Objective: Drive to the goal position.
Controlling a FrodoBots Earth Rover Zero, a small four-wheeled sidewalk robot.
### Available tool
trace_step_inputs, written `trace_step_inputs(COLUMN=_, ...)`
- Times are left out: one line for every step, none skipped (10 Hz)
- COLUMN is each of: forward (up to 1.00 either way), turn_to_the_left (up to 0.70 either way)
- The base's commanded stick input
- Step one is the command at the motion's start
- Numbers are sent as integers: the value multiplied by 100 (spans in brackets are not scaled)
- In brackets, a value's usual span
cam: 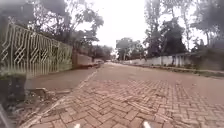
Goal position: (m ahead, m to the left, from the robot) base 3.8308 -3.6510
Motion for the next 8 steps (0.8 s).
trace_step_inputs(forward=0, turn_to_the_left=-48)
trace_step_inputs(forward=0, turn_to_the_left=-49)
trace_step_inputs(forward=0, turn_to_the_left=-50)
trace_step_inputs(forward=0, turn_to_the_left=-50)
trace_step_inputs(forward=0, turn_to_the_left=-50)
trace_step_inputs(forward=0, turn_to_the_left=-50)
trace_step_inputs(forward=0, turn_to_the_left=-50)
trace_step_inputs(forward=0, turn_to_the_left=-50)
